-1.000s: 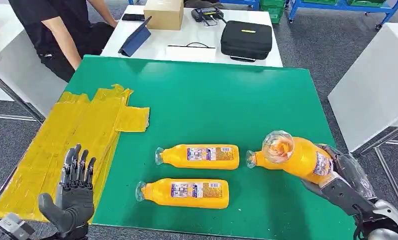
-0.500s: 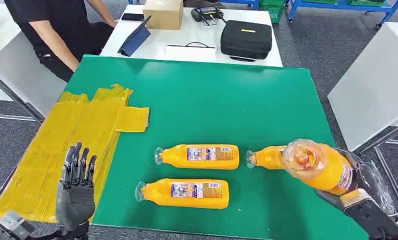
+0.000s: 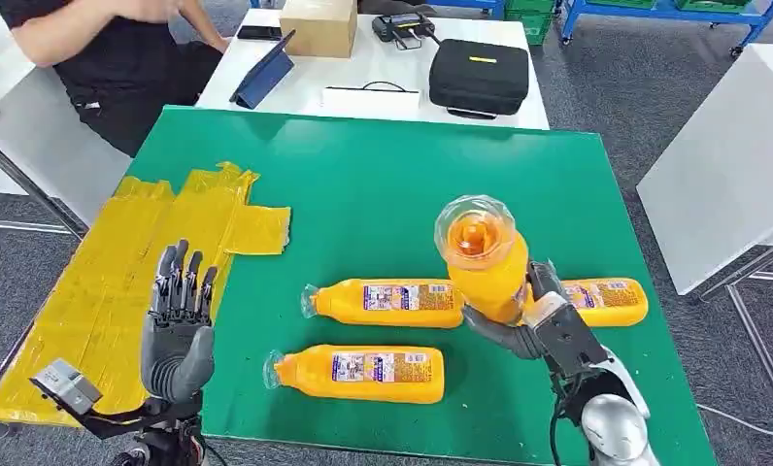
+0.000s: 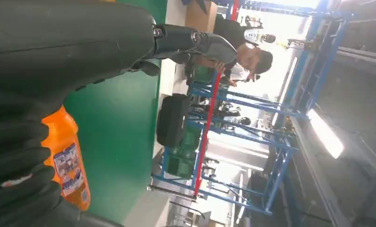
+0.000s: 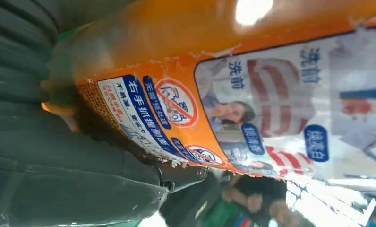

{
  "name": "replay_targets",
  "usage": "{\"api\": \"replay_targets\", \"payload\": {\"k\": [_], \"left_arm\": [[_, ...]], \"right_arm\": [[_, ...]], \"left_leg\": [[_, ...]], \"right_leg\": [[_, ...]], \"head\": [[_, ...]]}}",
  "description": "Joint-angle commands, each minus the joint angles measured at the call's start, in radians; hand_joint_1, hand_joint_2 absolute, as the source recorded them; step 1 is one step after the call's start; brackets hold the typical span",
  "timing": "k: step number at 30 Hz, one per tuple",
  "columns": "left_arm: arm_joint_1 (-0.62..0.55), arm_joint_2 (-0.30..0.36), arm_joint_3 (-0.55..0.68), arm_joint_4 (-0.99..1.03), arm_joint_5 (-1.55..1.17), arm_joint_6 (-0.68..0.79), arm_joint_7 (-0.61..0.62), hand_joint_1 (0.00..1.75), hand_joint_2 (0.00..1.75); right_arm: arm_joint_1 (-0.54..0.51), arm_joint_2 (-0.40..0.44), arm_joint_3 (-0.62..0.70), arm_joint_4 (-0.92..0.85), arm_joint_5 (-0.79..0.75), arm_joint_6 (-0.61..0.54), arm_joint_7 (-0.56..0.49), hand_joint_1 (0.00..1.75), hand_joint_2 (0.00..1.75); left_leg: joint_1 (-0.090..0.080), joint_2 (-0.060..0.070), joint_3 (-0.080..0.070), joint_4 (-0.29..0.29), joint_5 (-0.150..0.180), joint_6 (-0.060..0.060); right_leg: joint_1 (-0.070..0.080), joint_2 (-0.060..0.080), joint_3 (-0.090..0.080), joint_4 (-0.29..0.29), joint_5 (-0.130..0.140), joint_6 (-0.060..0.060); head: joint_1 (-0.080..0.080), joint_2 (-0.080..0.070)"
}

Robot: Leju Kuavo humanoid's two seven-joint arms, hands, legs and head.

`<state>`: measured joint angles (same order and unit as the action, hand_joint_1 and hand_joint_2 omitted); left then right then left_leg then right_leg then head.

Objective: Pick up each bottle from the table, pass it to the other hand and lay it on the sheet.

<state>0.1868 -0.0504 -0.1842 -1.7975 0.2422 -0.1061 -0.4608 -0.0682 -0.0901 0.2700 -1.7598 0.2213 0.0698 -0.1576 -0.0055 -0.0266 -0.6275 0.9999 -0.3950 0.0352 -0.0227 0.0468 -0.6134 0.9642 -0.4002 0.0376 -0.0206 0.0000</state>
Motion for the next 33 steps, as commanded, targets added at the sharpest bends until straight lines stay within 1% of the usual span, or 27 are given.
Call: {"api": "replay_targets", "payload": {"k": [1, 2, 3, 4, 6, 7, 10, 11, 14, 17, 18, 19, 21, 23, 28, 33], "left_arm": [[-0.129, 0.027, -0.047, 0.122, 0.001, 0.015, 0.022, 0.00, 1.75], [-0.146, 0.025, -0.052, 0.132, 0.004, 0.012, 0.029, 0.00, 1.75], [-0.163, 0.022, -0.057, 0.143, 0.008, 0.010, 0.036, 0.00, 1.75], [-0.186, 0.019, -0.065, 0.158, 0.013, 0.006, 0.046, 0.00, 1.75], [-0.204, 0.021, -0.080, 0.176, 0.020, 0.001, 0.055, 0.00, 1.75], [-0.208, 0.024, -0.090, 0.182, 0.021, 0.000, 0.056, 0.00, 1.75], [-0.230, 0.018, -0.108, 0.200, 0.028, -0.001, 0.061, 0.00, 1.75], [-0.241, 0.014, -0.110, 0.204, 0.031, 0.001, 0.068, 0.00, 1.75], [-0.267, 0.005, -0.115, 0.215, 0.034, 0.007, 0.082, 0.00, 1.75], [-0.276, 0.000, -0.109, 0.216, 0.035, 0.008, 0.085, 0.00, 1.75], [-0.276, -0.001, -0.107, 0.215, 0.035, 0.008, 0.085, 0.00, 1.75], [-0.276, -0.001, -0.106, 0.214, 0.035, 0.008, 0.085, 0.00, 1.75], [-0.275, -0.002, -0.104, 0.212, 0.035, 0.008, 0.085, 0.00, 1.75], [-0.279, -0.005, -0.103, 0.213, 0.036, 0.007, 0.087, 0.00, 1.75], [-0.291, -0.010, -0.104, 0.221, 0.036, 0.008, 0.098, 0.00, 1.75], [-0.295, -0.011, -0.102, 0.226, 0.035, 0.013, 0.103, 0.00, 1.75]], "right_arm": [[-0.224, 0.148, 0.108, 0.226, -0.058, 0.016, 0.054, 1.75, 1.75], [-0.248, 0.162, 0.110, 0.246, -0.068, 0.016, 0.067, 1.75, 1.75], [-0.272, 0.175, 0.111, 0.265, -0.082, 0.018, 0.080, 1.75, 1.75], [-0.298, 0.186, 0.117, 0.286, -0.086, 0.018, 0.093, 1.75, 1.75], [-0.320, 0.199, 0.124, 0.312, -0.097, 0.017, 0.106, 1.75, 1.75], [-0.328, 0.205, 0.129, 0.323, -0.101, 0.017, 0.110, 1.75, 1.75], [-0.361, 0.223, 0.159, 0.357, -0.104, 0.021, 0.129, 1.75, 1.75], [-0.377, 0.230, 0.168, 0.373, -0.103, 0.022, 0.140, 1.75, 1.75], [-0.427, 0.254, 0.196, 0.445, -0.101, 0.025, 0.166, 1.75, 1.75], [-0.463, 0.268, 0.236, 0.525, -0.079, 0.027, 0.180, 1.75, 1.75], [-0.469, 0.272, 0.243, 0.542, -0.075, 0.027, 0.183, 1.75, 1.75], [-0.472, 0.275, 0.248, 0.553, -0.073, 0.025, 0.182, 1.75, 1.75], [-0.480, 0.278, 0.258, 0.577, -0.064, 0.026, 0.184, 1.75, 1.75], [-0.497, 0.286, 0.275, 0.621, -0.048, 0.033, 0.193, 1.75, 1.75], [-0.541, 0.315, 0.336, 0.729, 0.012, 0.040, 0.191, 1.75, 1.75], [-0.548, 0.318, 0.355, 0.742, 0.025, 0.043, 0.192, 1.75, 1.75]], "left_leg": [[0.000, 0.004, 0.002, -0.001, 0.000, -0.002], [0.000, 0.008, 0.006, 0.000, -0.002, -0.005], [0.000, 0.004, 0.002, 0.000, 0.000, -0.002], [0.000, 0.005, 0.003, 0.000, -0.001, -0.003], [0.000, 0.002, 0.001, 0.000, 0.001, -0.002], [0.000, 0.004, 0.002, 0.000, 0.000, -0.003], [0.000, 0.002, 0.001, 0.000, 0.001, -0.001], [0.000, 0.004, 0.003, 0.000, 0.000, -0.002], [0.000, 0.003, 0.001, 0.000, 0.001, -0.002], [0.000, 0.005, 0.003, 0.001, 0.000, -0.003], [0.000, 0.004, 0.002, 0.000, 0.001, -0.003], [0.000, 0.005, 0.004, 0.000, 0.000, -0.003], [0.000, 0.002, 0.001, 0.000, 0.001, -0.002], [0.000, 0.003, 0.003, 0.000, 0.000, -0.003], [0.000, 0.003, 0.002, 0.000, 0.000, -0.002], [0.001, 0.002, 0.002, 0.001, 0.000, -0.003]], "right_leg": [[0.000, 0.001, 0.001, 0.000, 0.001, -0.002], [0.001, -0.001, 0.003, 0.001, 0.000, -0.004], [0.000, 0.000, 0.000, 0.000, 0.001, -0.002], [0.001, -0.001, 0.002, 0.000, 0.000, -0.003], [0.000, -0.001, 0.000, 0.000, 0.001, -0.001], [0.001, -0.001, 0.001, 0.000, 0.001, -0.003], [0.000, -0.001, 0.000, 0.000, 0.002, -0.003], [0.000, -0.002, 0.002, 0.000, 0.001, -0.004], [0.000, -0.001, 0.000, 0.001, 0.002, -0.003], [0.001, -0.001, 0.001, 0.001, 0.001, -0.004], [0.001, -0.001, 0.001, 0.001, 0.002, -0.004], [0.001, -0.001, 0.002, 0.000, 0.002, -0.004], [0.000, -0.001, 0.000, 0.000, 0.002, -0.003], [0.001, -0.003, 0.002, 0.000, 0.001, -0.004], [0.001, -0.001, 0.001, 0.000, 0.002, -0.004], [0.001, -0.004, 0.001, 0.001, 0.001, -0.004]], "head": [[0.000, 0.000], [0.000, 0.000], [0.000, 0.000], [0.000, 0.000], [0.001, 0.000], [0.000, 0.000], [0.000, 0.000], [0.000, 0.000], [0.000, 0.000], [0.000, 0.000], [0.000, 0.000], [0.000, 0.000], [0.000, 0.000], [0.000, 0.000], [0.000, 0.000], [0.000, 0.000]]}}
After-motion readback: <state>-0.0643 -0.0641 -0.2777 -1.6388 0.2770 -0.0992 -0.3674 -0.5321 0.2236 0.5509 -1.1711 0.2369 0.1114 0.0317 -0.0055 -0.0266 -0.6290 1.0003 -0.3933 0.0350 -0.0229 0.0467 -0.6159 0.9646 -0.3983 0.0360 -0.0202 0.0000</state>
